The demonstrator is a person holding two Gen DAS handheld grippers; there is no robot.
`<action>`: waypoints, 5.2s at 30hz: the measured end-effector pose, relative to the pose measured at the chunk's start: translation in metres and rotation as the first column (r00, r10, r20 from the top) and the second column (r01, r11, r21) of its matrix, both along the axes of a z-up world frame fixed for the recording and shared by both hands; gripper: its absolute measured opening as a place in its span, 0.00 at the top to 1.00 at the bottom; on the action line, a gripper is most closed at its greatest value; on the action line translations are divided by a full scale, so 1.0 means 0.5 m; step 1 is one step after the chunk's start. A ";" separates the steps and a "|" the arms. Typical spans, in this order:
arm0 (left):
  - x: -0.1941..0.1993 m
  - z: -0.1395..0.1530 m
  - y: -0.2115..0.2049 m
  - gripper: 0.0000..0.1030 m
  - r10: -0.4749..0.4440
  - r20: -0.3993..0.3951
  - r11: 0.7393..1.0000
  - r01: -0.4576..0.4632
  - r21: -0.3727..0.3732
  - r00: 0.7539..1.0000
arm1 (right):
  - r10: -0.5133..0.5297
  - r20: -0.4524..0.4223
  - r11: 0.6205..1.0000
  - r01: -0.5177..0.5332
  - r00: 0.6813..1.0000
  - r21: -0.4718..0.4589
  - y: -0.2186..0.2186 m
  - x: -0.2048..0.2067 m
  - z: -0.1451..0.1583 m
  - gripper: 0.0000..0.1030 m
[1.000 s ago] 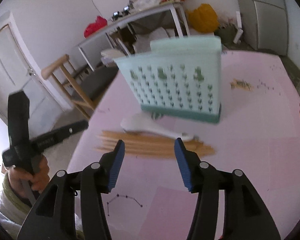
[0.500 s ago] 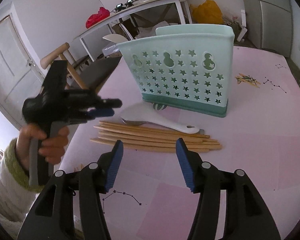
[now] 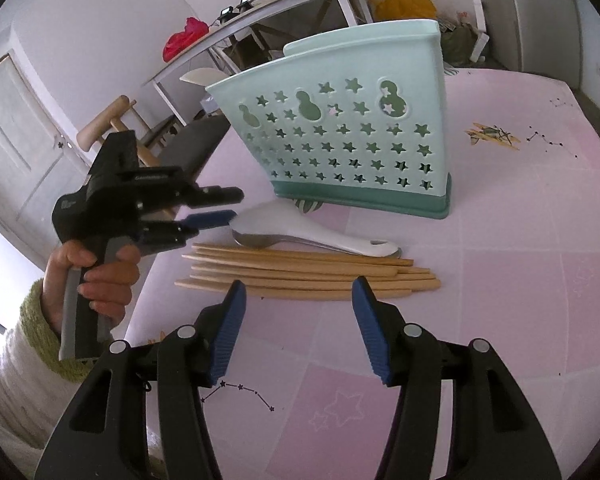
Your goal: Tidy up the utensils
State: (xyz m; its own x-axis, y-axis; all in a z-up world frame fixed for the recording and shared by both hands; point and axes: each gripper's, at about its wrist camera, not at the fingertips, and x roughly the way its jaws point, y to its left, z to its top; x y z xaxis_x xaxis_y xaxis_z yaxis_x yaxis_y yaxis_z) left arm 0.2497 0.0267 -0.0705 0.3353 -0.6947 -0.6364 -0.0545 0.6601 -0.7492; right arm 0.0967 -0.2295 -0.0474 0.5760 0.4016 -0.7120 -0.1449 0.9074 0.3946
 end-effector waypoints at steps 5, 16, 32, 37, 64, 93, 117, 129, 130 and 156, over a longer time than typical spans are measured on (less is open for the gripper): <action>-0.011 -0.008 0.007 0.79 0.017 -0.010 0.990 -0.018 -0.141 1.000 | -0.006 -0.010 1.000 0.006 1.000 0.017 -0.005 0.000 -0.005 0.48; -0.002 -0.047 -0.021 0.79 0.021 -0.148 0.969 -0.057 -0.242 0.989 | -0.019 -0.010 0.999 0.019 1.000 0.028 -0.014 -0.005 -0.003 0.48; -0.013 -0.087 -0.031 0.72 0.025 -0.246 0.978 -0.075 -0.195 0.969 | -0.016 -0.012 0.999 0.016 1.000 0.040 -0.018 -0.001 -0.001 0.48; -0.008 -0.074 -0.035 0.73 0.019 -0.220 0.987 -0.054 -0.152 0.975 | -0.019 -0.006 0.999 0.019 1.000 0.039 -0.020 -0.001 0.000 0.48; -0.039 0.002 -0.119 0.99 -0.118 0.054 0.947 0.096 0.305 0.992 | -0.054 0.012 0.998 0.053 0.998 0.045 -0.046 -0.020 0.005 0.48; 0.032 0.030 -0.191 0.74 -0.267 0.108 0.861 0.186 0.473 0.958 | -0.115 -0.043 0.987 0.119 0.992 0.108 -0.127 -0.032 -0.063 0.48; -0.146 0.048 -0.213 0.72 -0.525 0.050 0.812 0.483 0.328 0.849 | -0.075 -0.123 0.977 0.097 0.990 0.191 -0.188 -0.013 -0.106 0.48; -0.314 0.069 -0.326 0.42 -0.830 0.229 0.315 0.087 0.945 0.508 | -0.104 -0.125 0.975 0.126 0.987 0.183 -0.189 -0.031 -0.099 0.48; -0.316 0.056 -0.331 0.42 -0.848 0.211 0.277 0.068 0.958 0.487 | -0.107 -0.124 0.975 0.128 0.987 0.180 -0.186 -0.032 -0.099 0.48; -0.240 0.068 -0.328 0.82 -0.779 0.365 0.436 0.022 0.900 0.510 | -0.124 -0.139 0.975 0.146 0.982 0.164 -0.159 -0.018 -0.100 0.48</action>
